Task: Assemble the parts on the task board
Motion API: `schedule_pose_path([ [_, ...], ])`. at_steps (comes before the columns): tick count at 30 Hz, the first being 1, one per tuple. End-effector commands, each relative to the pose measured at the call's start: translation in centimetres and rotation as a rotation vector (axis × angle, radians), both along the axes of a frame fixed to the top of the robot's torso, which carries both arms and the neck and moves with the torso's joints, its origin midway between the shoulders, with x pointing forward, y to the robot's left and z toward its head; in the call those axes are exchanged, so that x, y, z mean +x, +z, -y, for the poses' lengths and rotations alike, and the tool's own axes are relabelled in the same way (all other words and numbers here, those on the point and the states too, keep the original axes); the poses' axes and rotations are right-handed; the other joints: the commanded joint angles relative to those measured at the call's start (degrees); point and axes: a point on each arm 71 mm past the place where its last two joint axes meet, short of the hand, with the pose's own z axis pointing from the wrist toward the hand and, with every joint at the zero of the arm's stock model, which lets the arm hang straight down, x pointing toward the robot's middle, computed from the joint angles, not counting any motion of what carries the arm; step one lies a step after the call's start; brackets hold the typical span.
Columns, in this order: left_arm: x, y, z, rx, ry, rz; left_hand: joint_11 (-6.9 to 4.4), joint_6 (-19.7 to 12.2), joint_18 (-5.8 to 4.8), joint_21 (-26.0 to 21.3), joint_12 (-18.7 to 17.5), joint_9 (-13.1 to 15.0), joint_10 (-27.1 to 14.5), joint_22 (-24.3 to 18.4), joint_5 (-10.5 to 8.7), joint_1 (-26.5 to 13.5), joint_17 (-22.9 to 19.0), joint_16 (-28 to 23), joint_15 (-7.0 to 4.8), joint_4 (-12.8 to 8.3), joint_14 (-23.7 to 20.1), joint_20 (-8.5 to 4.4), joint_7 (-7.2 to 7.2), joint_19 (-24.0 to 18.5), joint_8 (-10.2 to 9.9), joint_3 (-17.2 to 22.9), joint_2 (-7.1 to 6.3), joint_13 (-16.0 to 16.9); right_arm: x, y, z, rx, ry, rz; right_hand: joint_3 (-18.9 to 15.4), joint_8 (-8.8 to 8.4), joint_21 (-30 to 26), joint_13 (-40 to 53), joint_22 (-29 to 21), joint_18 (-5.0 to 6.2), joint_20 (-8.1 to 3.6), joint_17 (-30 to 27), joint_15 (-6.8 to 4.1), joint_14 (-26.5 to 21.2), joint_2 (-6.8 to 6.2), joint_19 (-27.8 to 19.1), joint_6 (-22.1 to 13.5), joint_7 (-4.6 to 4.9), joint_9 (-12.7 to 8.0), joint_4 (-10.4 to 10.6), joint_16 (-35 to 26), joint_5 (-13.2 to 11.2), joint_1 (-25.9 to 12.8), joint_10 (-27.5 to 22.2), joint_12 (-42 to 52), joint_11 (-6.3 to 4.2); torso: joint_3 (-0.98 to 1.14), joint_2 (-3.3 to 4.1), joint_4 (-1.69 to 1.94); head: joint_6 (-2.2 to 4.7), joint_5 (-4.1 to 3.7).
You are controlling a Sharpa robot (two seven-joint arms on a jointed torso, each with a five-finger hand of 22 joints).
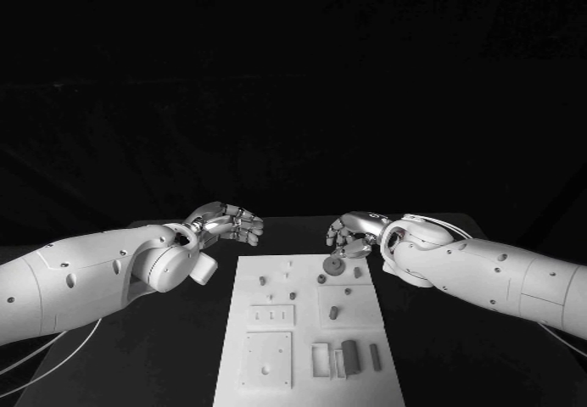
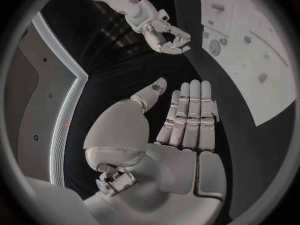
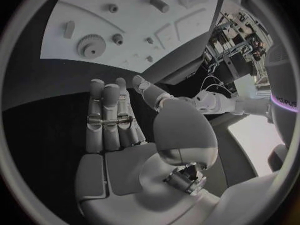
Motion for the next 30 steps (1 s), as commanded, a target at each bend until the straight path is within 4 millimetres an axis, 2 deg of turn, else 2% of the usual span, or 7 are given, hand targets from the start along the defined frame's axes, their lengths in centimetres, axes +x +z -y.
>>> schedule_pose_path([
  [1, -0.5, 0.2, 0.5, -0.025, -0.026, 0.003, 0.55, 0.01, 0.43, -0.38, -0.55, -0.16, -0.26, -0.18, 0.18, -0.35, 0.1, -0.54, 0.19, 0.21, 0.28, -0.12, 0.44, 0.14, -0.44, -0.22, -0.61, -0.16, -0.3, -0.3, -1.0, -0.134, 0.046, 0.043, 0.28, -0.38, 1.47, 0.19, 1.63, 1.67, -0.55, 0.62, -1.2, 1.71, -0.01, -0.18, 0.32, 0.09, -0.09, -0.01, 1.81, 0.26, 0.47, 0.16, -0.66, 0.22, 0.2, 1.06, 0.88, -0.28, -0.37],
  [2, -0.6, 0.3, 0.6, -0.027, -0.029, 0.002, 0.6, -0.04, 0.37, -0.47, -0.68, -0.2, -0.34, -0.23, 0.18, -0.39, 0.1, -0.66, 0.24, 0.18, 0.18, -0.14, 0.48, 0.08, -0.55, -0.22, -0.67, -0.2, -0.4, -0.3, -1.2, -0.144, 0.051, 0.047, 0.33, -0.49, 2.09, 0.2, 1.64, 1.67, -0.7, 0.81, -1.15, 1.95, -0.05, 0.0, 0.28, 0.11, -0.13, 0.0, 2.46, 0.26, 0.56, 0.03, -0.96, 0.28, 0.23, 1.39, 1.11, -0.17, -0.6],
  [8, -1.5, 0.5, 1.2, -0.038, -0.052, -0.004, 1.01, -0.44, -0.17, -1.22, -1.65, -0.47, -0.94, -0.58, 0.18, -0.67, 0.1, -1.53, 0.68, 0.12, -0.61, -0.25, 0.74, -0.57, -1.28, -0.34, -1.18, -0.47, -1.2, -0.4, -2.7, -0.203, 0.104, 0.056, 0.68, -0.6, 5.03, 0.42, 1.56, 1.67, -1.42, 1.27, -0.99, 2.84, 0.0, 0.32, 1.03, -0.16, -0.09, -0.03, 5.33, 0.26, 0.63, -0.04, -2.4, 0.46, 0.33, 2.5, 1.76, -0.46, -0.99],
  [15, -2.0, 0.9, 1.6, -0.041, -0.068, -0.002, 1.08, -0.51, -0.3, -1.34, -1.89, -0.52, -1.02, -0.63, 0.18, -0.75, 0.16, -1.68, 0.73, 0.13, -0.64, -0.32, 0.8, -0.58, -1.46, -0.41, -1.33, -0.53, -2.0, -0.5, -3.7, -0.263, 0.134, 0.073, 1.03, -1.28, 6.52, -0.37, 1.47, 1.67, -1.83, 1.1, 0.01, 3.11, -0.27, 0.48, 0.81, 0.0, -0.64, 0.02, 6.7, 0.26, 0.28, -2.31, -5.11, 1.54, 0.44, 3.78, 2.48, -0.59, -1.4],
  [19, -2.0, 0.9, 1.5, -0.039, -0.065, -0.001, 1.15, -0.58, -0.39, -1.42, -2.07, -0.56, -1.1, -0.67, 0.18, -0.82, 0.2, -1.77, 0.75, 0.15, -0.64, -0.38, 0.85, -0.58, -1.59, -0.46, -1.42, -0.57, -2.1, -0.6, -3.7, -0.286, 0.134, 0.091, 1.09, -1.49, 6.81, -0.5, 1.45, 1.67, -1.87, 1.01, 0.12, 3.08, -0.56, 0.46, 0.66, 0.05, -0.83, 0.03, 6.97, 0.25, 0.11, -2.26, -5.47, 1.63, 0.48, 4.24, 2.69, -0.59, -1.51],
  [25, -1.9, 1.1, 1.2, -0.034, -0.057, 0.003, 1.22, -0.67, -0.52, -1.54, -2.29, -0.6, -1.18, -0.71, 0.18, -0.91, 0.26, -1.91, 0.79, 0.17, -0.69, -0.46, 0.91, -0.59, -1.76, -0.53, -1.54, -0.62, -2.0, -0.6, -3.4, -0.309, 0.121, 0.116, 1.26, -1.75, 7.14, -0.8, 1.4, 1.67, -1.9, 0.8, 0.29, 2.95, -1.09, 0.32, 0.53, 0.11, -1.1, 0.07, 7.32, 0.26, -0.1, -2.43, -6.2, 1.82, 0.6, 4.78, 2.92, -0.11, -1.67],
  [30, -1.9, 1.1, 1.1, -0.031, -0.057, 0.003, 1.24, -0.68, -0.57, -1.58, -2.36, -0.61, -1.18, -0.73, 0.18, -0.95, 0.28, -1.97, 0.8, 0.17, -0.7, -0.49, 0.93, -0.6, -1.82, -0.56, -1.59, -0.64, -1.9, -0.8, -3.4, -0.331, 0.117, 0.116, 1.4, -1.84, 7.34, -1.05, 1.38, 1.67, -1.91, 0.63, 0.47, 2.84, -1.39, 0.25, 0.56, 0.15, -1.25, 0.08, 7.55, 0.25, -0.2, -2.75, -6.81, 2.0, 0.73, 5.04, 2.97, -0.3, -1.79],
])
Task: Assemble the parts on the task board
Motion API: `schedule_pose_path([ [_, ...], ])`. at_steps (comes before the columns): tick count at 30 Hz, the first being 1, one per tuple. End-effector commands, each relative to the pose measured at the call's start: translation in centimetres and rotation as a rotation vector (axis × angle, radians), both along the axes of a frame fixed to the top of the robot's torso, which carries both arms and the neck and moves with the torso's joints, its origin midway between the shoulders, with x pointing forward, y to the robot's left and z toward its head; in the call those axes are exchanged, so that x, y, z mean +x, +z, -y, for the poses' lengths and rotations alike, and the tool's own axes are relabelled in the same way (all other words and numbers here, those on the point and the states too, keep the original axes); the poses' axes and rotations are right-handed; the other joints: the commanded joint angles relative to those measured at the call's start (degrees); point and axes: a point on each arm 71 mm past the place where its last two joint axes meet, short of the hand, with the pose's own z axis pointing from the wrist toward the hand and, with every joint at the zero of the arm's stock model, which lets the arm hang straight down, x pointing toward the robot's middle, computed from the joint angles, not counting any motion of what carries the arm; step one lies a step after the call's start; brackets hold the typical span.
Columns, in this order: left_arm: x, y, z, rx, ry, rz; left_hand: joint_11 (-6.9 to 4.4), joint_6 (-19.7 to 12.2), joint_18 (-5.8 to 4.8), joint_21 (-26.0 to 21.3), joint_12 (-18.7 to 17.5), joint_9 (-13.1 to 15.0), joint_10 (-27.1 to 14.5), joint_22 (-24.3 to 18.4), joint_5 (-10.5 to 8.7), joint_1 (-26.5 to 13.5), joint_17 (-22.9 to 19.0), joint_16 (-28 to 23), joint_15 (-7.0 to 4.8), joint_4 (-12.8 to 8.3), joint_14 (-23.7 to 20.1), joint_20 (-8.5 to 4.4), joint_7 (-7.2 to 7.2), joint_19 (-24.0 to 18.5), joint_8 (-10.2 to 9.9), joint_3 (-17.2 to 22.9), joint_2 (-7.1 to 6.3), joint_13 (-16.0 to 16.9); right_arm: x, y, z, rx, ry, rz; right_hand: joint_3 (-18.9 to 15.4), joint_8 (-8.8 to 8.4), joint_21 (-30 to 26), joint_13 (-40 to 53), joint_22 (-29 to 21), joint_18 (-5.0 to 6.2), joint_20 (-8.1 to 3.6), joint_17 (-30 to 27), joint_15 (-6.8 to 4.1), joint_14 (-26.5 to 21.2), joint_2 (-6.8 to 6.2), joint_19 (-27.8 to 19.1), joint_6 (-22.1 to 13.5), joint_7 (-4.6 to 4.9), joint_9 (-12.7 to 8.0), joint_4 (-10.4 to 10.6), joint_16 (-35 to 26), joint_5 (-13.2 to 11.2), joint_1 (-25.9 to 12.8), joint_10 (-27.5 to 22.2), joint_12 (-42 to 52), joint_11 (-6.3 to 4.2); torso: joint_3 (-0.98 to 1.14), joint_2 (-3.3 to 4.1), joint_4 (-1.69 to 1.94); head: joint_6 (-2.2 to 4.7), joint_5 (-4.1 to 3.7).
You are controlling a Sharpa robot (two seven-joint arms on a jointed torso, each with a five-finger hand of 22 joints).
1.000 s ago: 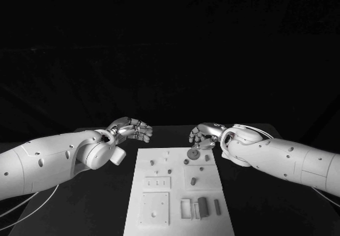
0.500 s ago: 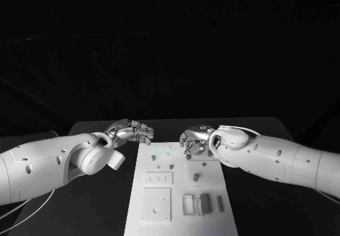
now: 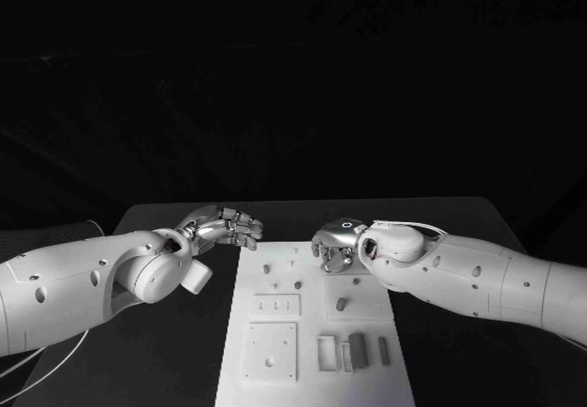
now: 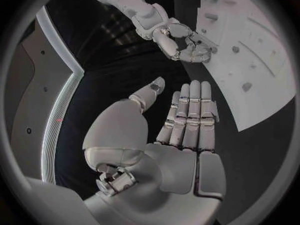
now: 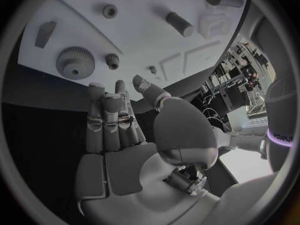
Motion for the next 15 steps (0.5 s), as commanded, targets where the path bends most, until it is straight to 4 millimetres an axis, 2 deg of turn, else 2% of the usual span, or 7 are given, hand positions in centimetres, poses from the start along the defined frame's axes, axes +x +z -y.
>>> schedule_pose_path([
  [1, 0.04, 0.17, 0.14, -0.001, -0.007, 0.008, 0.32, -0.07, -0.09, -0.32, -0.23, -0.07, -0.25, -0.06, 0.18, -0.06, 0.1, -0.37, 0.18, 0.05, -0.06, -0.07, 0.32, -0.16, -0.14, -0.43, -0.69, -0.09, 0.06, -0.31, 0.14, -0.067, -0.007, 0.016, 0.42, -0.25, 0.27, -0.17, 1.37, 2.73, -0.34, -0.12, 0.44, -0.18, -0.6, -0.23, -0.25, 0.33, -0.1, 0.09, 0.28, 0.25, 0.01, -2.53, -0.53, 2.25, 0.11, 0.38, 0.12, -0.21, -0.13],
  [8, 0.09, 0.14, 0.07, 0.0, -0.006, 0.006, 0.37, -0.14, -0.19, -0.38, -0.39, -0.1, -0.29, -0.08, 0.18, -0.21, 0.16, -0.46, 0.2, 0.11, -0.05, -0.13, 0.37, -0.13, -0.27, -0.51, -0.75, -0.12, 0.31, -0.59, 0.84, -0.074, -0.032, 0.041, 0.57, -0.55, 0.44, -0.88, 1.27, 2.73, -0.27, -0.45, 1.11, -0.54, -1.47, -0.37, -0.47, 0.39, -0.44, 0.19, 0.72, 0.26, -0.58, -4.14, -2.15, 2.97, 0.22, 0.68, 0.16, -0.38, 0.0],
  [15, 0.18, 0.1, -0.05, 0.003, -0.002, 0.005, 0.4, -0.18, -0.25, -0.42, -0.49, -0.11, -0.31, -0.09, 0.18, -0.29, 0.2, -0.51, 0.2, 0.14, -0.03, -0.19, 0.4, -0.1, -0.35, -0.55, -0.8, -0.14, 0.23, -0.57, 0.96, -0.081, -0.034, 0.044, 0.98, -0.92, 0.58, -1.78, 1.22, 2.73, -0.25, -0.8, 1.99, -0.78, -2.33, -0.32, -0.96, 0.18, -0.82, 0.33, 1.35, 0.25, -1.01, -6.08, -3.82, 3.88, 0.22, 0.92, 0.24, -0.27, 0.09],
])
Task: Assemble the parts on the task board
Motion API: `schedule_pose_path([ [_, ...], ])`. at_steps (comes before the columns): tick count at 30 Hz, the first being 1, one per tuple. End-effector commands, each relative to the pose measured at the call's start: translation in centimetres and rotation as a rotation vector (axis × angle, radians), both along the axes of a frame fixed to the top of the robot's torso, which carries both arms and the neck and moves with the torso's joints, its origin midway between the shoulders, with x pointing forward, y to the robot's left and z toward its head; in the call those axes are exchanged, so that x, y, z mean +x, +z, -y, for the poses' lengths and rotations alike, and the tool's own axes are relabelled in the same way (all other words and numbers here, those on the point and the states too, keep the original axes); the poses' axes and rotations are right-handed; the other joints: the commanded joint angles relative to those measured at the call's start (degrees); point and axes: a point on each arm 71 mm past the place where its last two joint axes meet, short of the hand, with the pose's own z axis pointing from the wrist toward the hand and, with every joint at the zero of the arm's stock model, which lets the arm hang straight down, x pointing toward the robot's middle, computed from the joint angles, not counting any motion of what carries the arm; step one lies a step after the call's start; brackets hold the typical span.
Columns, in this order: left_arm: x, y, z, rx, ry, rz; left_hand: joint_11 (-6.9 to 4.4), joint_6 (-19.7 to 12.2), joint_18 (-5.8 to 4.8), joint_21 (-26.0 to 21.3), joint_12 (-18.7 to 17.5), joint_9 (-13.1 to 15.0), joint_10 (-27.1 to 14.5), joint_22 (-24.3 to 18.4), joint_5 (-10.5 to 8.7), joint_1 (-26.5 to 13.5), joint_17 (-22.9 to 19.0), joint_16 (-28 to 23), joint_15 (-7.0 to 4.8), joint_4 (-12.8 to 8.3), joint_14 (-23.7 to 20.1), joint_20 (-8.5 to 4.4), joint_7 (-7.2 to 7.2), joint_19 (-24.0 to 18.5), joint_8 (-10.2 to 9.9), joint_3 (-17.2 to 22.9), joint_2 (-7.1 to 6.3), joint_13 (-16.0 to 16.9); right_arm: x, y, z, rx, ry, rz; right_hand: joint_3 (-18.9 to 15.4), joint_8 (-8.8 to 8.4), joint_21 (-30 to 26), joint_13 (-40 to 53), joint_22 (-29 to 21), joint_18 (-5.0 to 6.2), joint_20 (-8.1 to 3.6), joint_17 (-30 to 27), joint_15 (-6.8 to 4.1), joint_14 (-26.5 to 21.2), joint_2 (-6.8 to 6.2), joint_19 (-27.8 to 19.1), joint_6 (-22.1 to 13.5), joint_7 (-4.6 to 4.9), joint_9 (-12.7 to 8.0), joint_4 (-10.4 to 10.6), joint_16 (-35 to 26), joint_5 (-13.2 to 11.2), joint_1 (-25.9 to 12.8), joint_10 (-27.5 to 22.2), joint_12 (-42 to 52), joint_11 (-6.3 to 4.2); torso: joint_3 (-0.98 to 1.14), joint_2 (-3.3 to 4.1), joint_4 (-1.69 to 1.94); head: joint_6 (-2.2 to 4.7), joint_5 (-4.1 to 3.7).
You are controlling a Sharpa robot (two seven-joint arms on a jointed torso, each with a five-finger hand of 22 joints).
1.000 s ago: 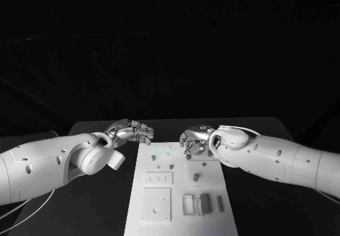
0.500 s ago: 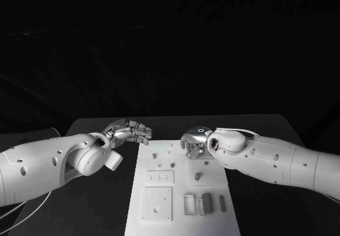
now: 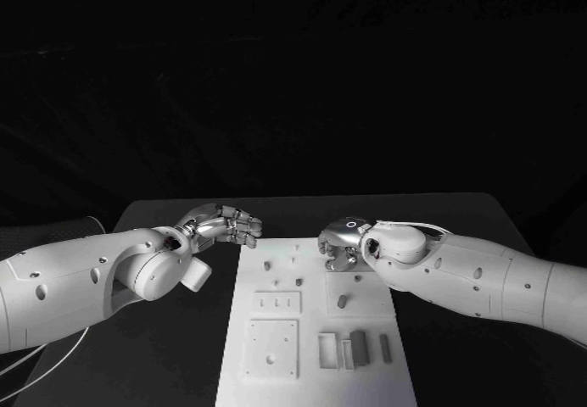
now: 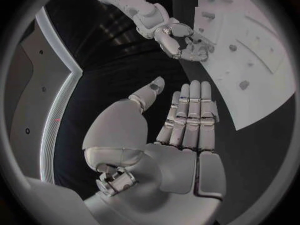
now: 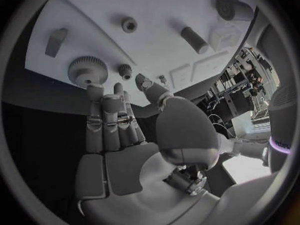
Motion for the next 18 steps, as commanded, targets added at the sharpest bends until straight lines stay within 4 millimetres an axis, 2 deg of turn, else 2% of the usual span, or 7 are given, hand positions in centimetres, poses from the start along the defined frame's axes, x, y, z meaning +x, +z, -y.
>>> schedule_pose_path([
  [1, 0.05, 0.11, 0.12, -0.001, -0.007, 0.004, 0.2, -0.18, -0.14, -0.2, -0.29, -0.06, -0.11, -0.1, 0.18, -0.08, 0.09, -0.3, 0.2, 0.01, -0.03, -0.2, 0.4, -0.09, -0.36, -0.42, -0.59, -0.09, -0.03, 0.0, 0.05, -0.024, -0.001, 0.016, 0.38, -0.35, 0.36, -0.2, 1.21, 3.66, -0.15, -0.15, 0.49, -0.12, -0.74, 0.0, -0.38, -0.11, -0.11, 0.02, 0.28, 0.25, -0.01, -3.1, -0.37, 2.68, 0.03, 0.2, 0.04, 0.04, 0.05],
  [4, 0.1, 0.1, 0.08, -0.001, -0.005, 0.004, 0.23, -0.23, -0.18, -0.23, -0.39, -0.08, -0.15, -0.11, 0.18, -0.16, 0.13, -0.34, 0.2, 0.03, -0.01, -0.24, 0.43, -0.07, -0.43, -0.46, -0.63, -0.11, -0.04, -0.04, 0.19, -0.03, -0.005, 0.011, 0.48, -0.47, 0.35, -0.42, 1.19, 3.66, -0.12, -0.27, 0.67, -0.23, -1.06, -0.03, -0.59, -0.24, -0.22, 0.11, 0.41, 0.25, -0.22, -3.53, -0.66, 2.87, 0.06, 0.31, -0.01, 0.05, 0.06],
  [8, 0.13, 0.07, 0.02, 0.001, -0.005, 0.001, 0.27, -0.31, -0.25, -0.27, -0.51, -0.1, -0.19, -0.13, 0.18, -0.28, 0.18, -0.4, 0.2, 0.08, 0.01, -0.3, 0.47, -0.03, -0.53, -0.51, -0.68, -0.13, -0.01, -0.13, 0.45, -0.039, -0.009, 0.002, 0.96, -0.69, 0.2, -1.2, 1.11, 3.66, 0.03, -0.63, 1.28, -0.7, -2.12, -0.19, -1.06, -0.68, -0.46, 0.76, 0.67, 0.27, -1.01, -5.4, -1.02, 3.5, 0.14, 0.4, -0.02, -0.01, 0.03],
  [18, 0.12, 0.05, 0.0, 0.003, -0.003, -0.001, 0.31, -0.37, -0.34, -0.33, -0.66, -0.11, -0.2, -0.14, 0.18, -0.42, 0.26, -0.48, 0.19, 0.12, 0.05, -0.39, 0.51, 0.03, -0.65, -0.56, -0.71, -0.15, -0.17, -0.65, 0.23, -0.052, -0.002, -0.028, 1.25, -0.71, 0.16, -1.48, 1.11, 3.66, 0.05, -0.77, 1.46, -0.85, -2.36, -0.21, -1.16, -0.84, -0.52, 1.02, 0.85, 0.26, -1.16, -5.97, -0.96, 3.68, 0.21, 0.63, 0.13, -0.02, -0.05],
])
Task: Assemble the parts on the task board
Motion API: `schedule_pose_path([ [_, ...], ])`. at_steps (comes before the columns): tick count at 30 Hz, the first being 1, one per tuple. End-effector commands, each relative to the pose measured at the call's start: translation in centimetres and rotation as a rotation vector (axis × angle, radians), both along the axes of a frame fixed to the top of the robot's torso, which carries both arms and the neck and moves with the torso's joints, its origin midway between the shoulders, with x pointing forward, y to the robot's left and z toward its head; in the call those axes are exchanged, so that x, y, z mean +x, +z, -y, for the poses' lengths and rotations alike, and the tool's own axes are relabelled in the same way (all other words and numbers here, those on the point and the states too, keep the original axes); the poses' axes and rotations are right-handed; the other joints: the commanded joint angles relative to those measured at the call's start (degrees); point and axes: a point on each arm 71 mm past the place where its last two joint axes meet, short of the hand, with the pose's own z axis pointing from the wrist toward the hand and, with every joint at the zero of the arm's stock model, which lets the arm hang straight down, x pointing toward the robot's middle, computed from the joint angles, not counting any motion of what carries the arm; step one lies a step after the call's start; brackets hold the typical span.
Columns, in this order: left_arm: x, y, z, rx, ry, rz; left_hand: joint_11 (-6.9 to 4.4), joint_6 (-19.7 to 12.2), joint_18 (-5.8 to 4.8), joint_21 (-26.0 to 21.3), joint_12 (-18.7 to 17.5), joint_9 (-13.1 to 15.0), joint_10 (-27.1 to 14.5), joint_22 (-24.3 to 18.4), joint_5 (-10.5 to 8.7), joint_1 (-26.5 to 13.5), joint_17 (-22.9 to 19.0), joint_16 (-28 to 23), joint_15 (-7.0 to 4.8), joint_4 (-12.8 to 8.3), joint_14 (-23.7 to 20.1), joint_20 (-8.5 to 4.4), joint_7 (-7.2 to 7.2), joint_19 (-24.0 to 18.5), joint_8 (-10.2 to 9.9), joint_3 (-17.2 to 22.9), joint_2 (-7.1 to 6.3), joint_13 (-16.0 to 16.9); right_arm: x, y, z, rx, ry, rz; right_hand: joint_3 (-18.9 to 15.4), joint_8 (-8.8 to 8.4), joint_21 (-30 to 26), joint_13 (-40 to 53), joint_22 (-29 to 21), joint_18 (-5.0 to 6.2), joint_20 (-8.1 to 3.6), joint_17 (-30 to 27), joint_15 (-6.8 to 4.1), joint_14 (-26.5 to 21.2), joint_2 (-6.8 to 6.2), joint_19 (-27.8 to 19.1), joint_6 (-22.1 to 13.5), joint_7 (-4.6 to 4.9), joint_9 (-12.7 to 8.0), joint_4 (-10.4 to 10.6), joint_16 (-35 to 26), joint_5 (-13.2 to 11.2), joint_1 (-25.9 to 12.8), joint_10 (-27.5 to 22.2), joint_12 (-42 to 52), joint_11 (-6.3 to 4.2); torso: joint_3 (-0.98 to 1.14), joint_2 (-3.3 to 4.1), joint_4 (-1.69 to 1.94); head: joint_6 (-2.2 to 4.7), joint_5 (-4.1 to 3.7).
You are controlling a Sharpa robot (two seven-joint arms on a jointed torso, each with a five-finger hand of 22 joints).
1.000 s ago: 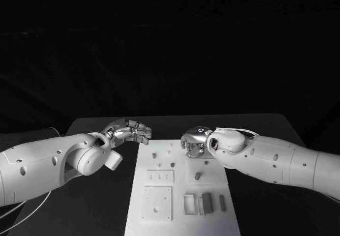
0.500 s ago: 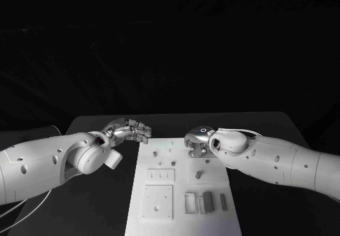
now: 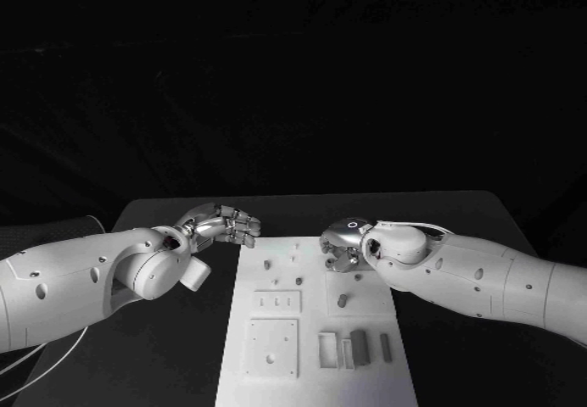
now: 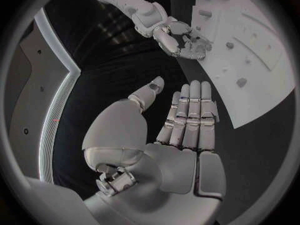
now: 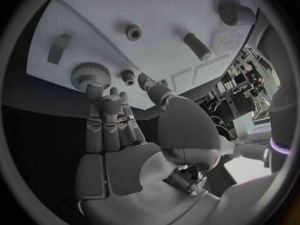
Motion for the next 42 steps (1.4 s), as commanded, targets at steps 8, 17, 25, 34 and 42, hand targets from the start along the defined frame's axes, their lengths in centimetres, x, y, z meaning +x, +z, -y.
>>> schedule_pose_path([
  [8, -0.06, 0.16, 0.17, -0.003, -0.009, 0.002, 0.32, -0.15, -0.09, -0.36, -0.28, -0.06, -0.19, -0.1, 0.18, -0.23, 0.11, -0.29, 0.18, 0.04, 0.1, -0.44, 0.32, 0.09, -0.24, -0.43, -0.36, -0.05, -0.11, -0.67, -0.06, -0.037, 0.007, -0.029, 0.17, 0.55, 0.7, 0.56, 1.31, 4.42, -0.3, -0.36, -1.25, 0.32, 1.4, 0.14, 1.1, -0.52, 0.16, -0.73, 1.03, 0.19, 0.4, 2.52, 1.12, -1.75, 0.08, 0.28, 0.09, -0.13, 0.01],
  [17, 0.0, 0.17, 0.25, -0.002, -0.008, 0.001, 0.32, -0.13, -0.15, -0.38, -0.36, -0.05, -0.14, -0.11, 0.18, -0.38, 0.18, -0.33, 0.16, 0.15, 0.17, -0.51, 0.32, 0.16, -0.28, -0.44, -0.28, -0.05, -0.01, -0.7, -0.17, -0.039, 0.005, -0.029, 0.43, 0.88, 1.1, 0.8, 1.31, 4.42, -0.48, -0.87, -1.36, 0.31, 4.21, 0.05, 1.71, -0.43, 0.17, -1.19, 1.56, 0.24, 0.94, 3.92, 1.48, -1.86, 0.13, 0.57, 0.09, -0.18, -0.07],
  [25, 0.01, 0.27, 0.31, -0.002, -0.01, 0.001, 0.33, -0.11, -0.19, -0.41, -0.42, -0.04, -0.12, -0.11, 0.18, -0.47, 0.23, -0.37, 0.15, 0.2, 0.2, -0.56, 0.32, 0.19, -0.32, -0.45, -0.24, -0.06, 0.08, -1.23, -0.1, -0.05, -0.001, -0.036, 0.49, 0.89, 1.25, 0.8, 1.33, 4.42, -0.52, -1.09, -1.34, 0.2, 5.1, -0.17, 1.72, -0.37, 0.11, -1.39, 1.77, 0.23, 1.66, 4.12, 1.39, -1.84, 0.16, 0.85, 0.26, -0.37, -0.11],
  [34, 0.07, 0.25, 0.13, 0.001, -0.004, -0.001, 0.33, -0.11, -0.22, -0.44, -0.47, -0.04, -0.11, -0.12, 0.18, -0.5, 0.26, -0.4, 0.14, 0.21, 0.21, -0.6, 0.32, 0.21, -0.35, -0.45, -0.23, -0.06, 0.05, -1.25, 0.16, -0.057, -0.005, -0.031, 0.28, 0.82, 1.42, 0.82, 1.33, 4.42, -0.53, -1.32, -1.33, 0.0, 4.62, -0.46, 1.61, -0.27, 0.02, -1.46, 1.97, 0.2, 2.62, 4.41, 1.33, -1.82, 0.11, 0.86, 0.14, -0.77, 0.02],
  [42, 0.04, 0.25, 0.16, 0.001, -0.005, -0.003, 0.33, -0.11, -0.25, -0.47, -0.52, -0.03, -0.1, -0.13, 0.18, -0.5, 0.29, -0.44, 0.13, 0.2, 0.21, -0.64, 0.32, 0.23, -0.38, -0.42, -0.2, -0.06, 0.0, -1.19, -0.06, -0.058, 0.003, -0.02, 0.15, 0.99, 1.56, 0.9, 1.32, 4.42, -0.47, -1.52, -1.37, -0.14, 4.62, -0.62, 1.9, -0.29, 0.04, -1.43, 2.14, 0.22, 3.24, 4.9, 1.42, -1.87, 0.19, 0.96, 0.14, -0.7, 0.02],
])
